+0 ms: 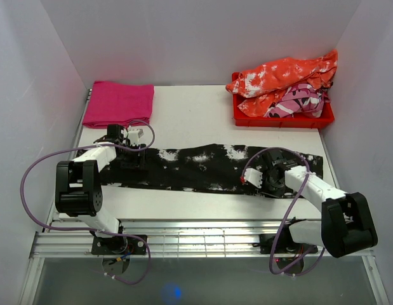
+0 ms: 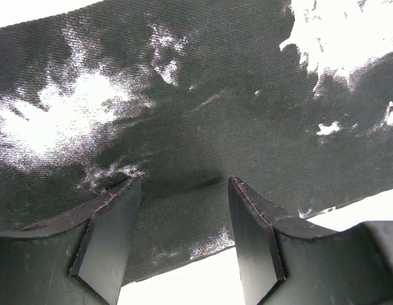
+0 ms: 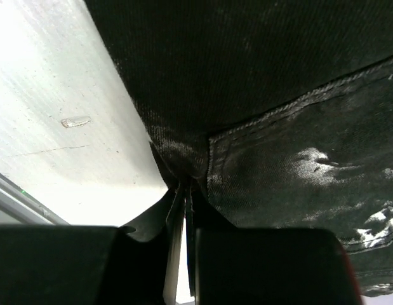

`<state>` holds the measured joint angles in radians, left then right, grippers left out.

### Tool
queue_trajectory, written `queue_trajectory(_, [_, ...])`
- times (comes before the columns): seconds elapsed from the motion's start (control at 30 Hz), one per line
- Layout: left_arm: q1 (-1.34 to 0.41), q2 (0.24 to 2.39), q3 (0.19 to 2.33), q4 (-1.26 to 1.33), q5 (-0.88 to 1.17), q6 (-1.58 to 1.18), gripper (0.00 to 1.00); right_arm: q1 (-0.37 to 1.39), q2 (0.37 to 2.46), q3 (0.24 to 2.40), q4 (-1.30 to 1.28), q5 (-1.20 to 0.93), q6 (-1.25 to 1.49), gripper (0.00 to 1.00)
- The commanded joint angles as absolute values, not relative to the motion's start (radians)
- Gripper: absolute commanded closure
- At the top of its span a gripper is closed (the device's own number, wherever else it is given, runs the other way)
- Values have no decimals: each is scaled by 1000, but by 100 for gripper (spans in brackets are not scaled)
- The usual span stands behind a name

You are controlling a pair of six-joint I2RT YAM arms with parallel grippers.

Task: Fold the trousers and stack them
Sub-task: Fold the trousers

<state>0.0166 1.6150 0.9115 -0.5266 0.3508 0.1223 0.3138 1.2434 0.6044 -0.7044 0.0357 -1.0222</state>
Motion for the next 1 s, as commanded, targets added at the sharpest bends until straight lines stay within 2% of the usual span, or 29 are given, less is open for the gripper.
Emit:
queue_trajectory(0.0, [41, 1649, 897, -531, 262, 149, 31, 290, 1308, 600, -652, 49, -1012, 92])
queue_trajectory(0.03, [44, 1638, 902, -534, 282, 152, 30, 290, 1312, 607, -655, 51, -1003, 92])
queue_trajectory(0.1, [61, 1567, 919, -538, 316, 167, 24, 273, 1299, 658, -678, 37, -989, 73])
queue_trajectory(0.13, [66, 1530, 925, -537, 333, 184, 14, 261, 1289, 684, -699, 11, -983, 62])
queue_trajectory(0.17, [78, 1488, 933, -535, 360, 196, 7, 250, 1266, 715, -745, -29, -973, 40])
queue_trajectory(0.2, [87, 1407, 939, -535, 374, 205, 2, 221, 1258, 783, -770, -50, -966, 24])
queue_trajectory(0.23, [98, 1369, 946, -528, 385, 212, 2, 203, 1250, 822, -794, -99, -962, 11])
queue_trajectory(0.33, [144, 1274, 950, -529, 429, 213, 2, 143, 1246, 948, -877, -181, -924, 10])
queue_trajectory(0.43, [167, 1282, 950, -558, 417, 201, 4, 105, 1273, 992, -890, -227, -848, 10])
queue_trajectory(0.5, [202, 1359, 962, -580, 387, 154, 12, 80, 1325, 1003, -885, -250, -775, 10])
queue_trajectory(0.7, [408, 1595, 1018, -635, 405, 155, 16, -102, 1509, 1012, -833, -308, -690, 10])
queue_trajectory(0.97, [595, 1776, 1065, -681, 382, 228, 22, -256, 1662, 916, -706, -175, -764, 9])
